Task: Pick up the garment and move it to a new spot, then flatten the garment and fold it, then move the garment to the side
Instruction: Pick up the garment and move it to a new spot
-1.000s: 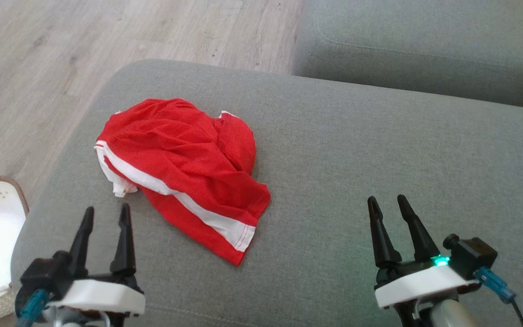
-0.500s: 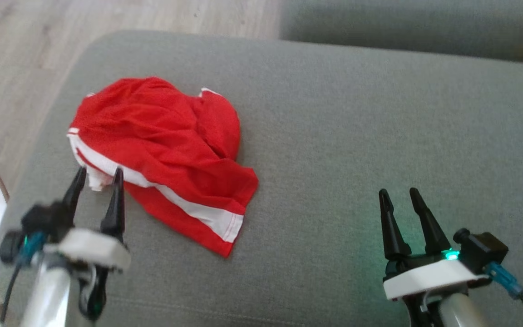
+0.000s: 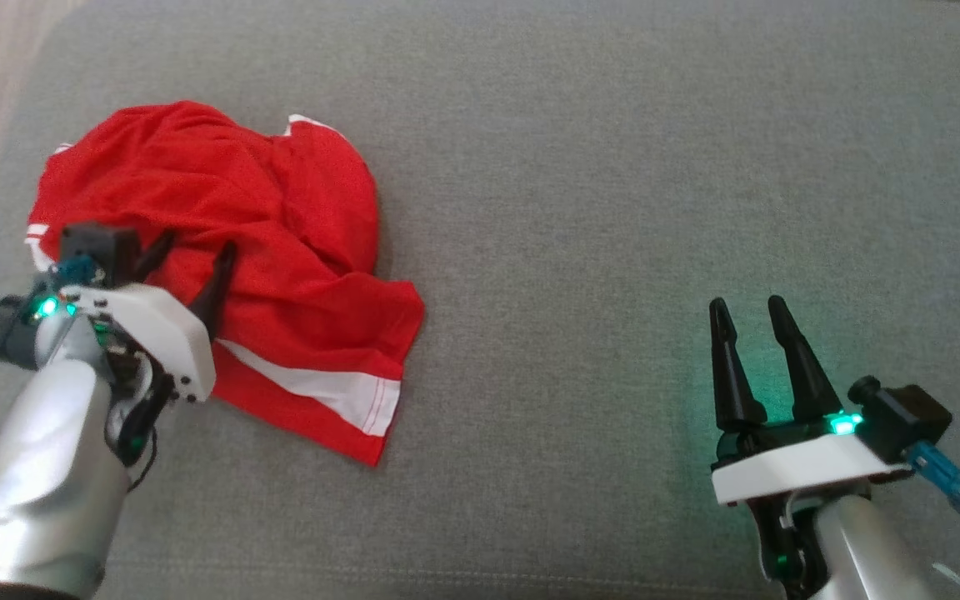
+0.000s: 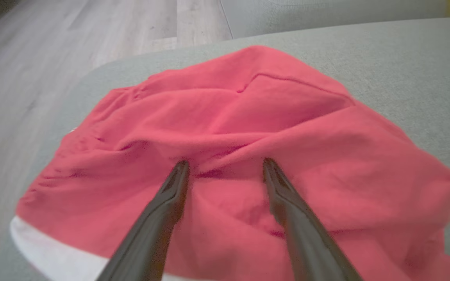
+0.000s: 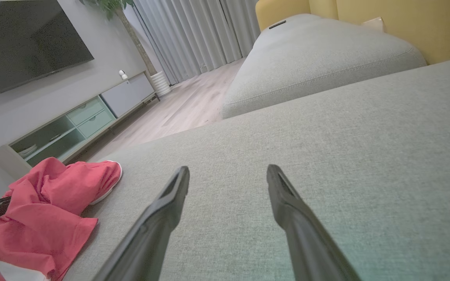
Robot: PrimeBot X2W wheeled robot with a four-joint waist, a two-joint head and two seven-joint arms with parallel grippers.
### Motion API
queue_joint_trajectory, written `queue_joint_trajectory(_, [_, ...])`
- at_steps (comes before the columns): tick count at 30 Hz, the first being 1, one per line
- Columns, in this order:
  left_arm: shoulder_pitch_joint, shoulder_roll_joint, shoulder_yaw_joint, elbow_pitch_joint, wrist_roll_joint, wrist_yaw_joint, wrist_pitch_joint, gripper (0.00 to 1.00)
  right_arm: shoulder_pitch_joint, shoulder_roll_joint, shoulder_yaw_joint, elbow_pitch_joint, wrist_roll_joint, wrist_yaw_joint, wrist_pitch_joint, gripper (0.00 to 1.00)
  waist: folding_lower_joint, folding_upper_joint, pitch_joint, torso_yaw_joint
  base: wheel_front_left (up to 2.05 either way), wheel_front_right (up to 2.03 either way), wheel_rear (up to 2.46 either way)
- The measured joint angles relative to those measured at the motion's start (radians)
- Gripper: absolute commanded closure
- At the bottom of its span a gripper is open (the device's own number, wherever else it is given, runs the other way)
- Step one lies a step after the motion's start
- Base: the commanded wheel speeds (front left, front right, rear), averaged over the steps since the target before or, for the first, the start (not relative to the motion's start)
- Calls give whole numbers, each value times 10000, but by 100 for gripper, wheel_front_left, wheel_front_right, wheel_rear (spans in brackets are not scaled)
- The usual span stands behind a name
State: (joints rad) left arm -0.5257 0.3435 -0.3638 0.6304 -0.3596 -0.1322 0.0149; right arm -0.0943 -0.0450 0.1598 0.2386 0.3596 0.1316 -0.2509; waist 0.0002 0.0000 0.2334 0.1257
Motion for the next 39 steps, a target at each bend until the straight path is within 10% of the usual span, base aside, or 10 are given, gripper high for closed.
queue_joint_trajectory(6, [-478,376,-794,447,-759,0,142,0,-182,-2,4,-10,2,0,0,0,-1,0,255,-213,0,0,0])
queue_joint_trajectory(7, [-546,430,-932,525,-880,0,142,31,-214,-2,4,-13,2,0,0,0,-1,0,287,-246,0,0,0])
queue_joint_trajectory(8, [-582,485,-1078,562,-997,0,119,100,-232,-2,6,-19,4,0,0,0,-1,0,311,-269,0,0,0])
queue_joint_trajectory(23, [-892,533,-940,-107,-1896,247,-2449,100,-194,-4,-2,138,92,0,0,0,-2,0,-392,-362,0,0,0])
queue_joint_trajectory(39, [-749,-65,-982,-4784,-2021,1534,-1521,100,234,-2,19,295,314,0,0,0,-4,0,-1711,-817,0,0,0])
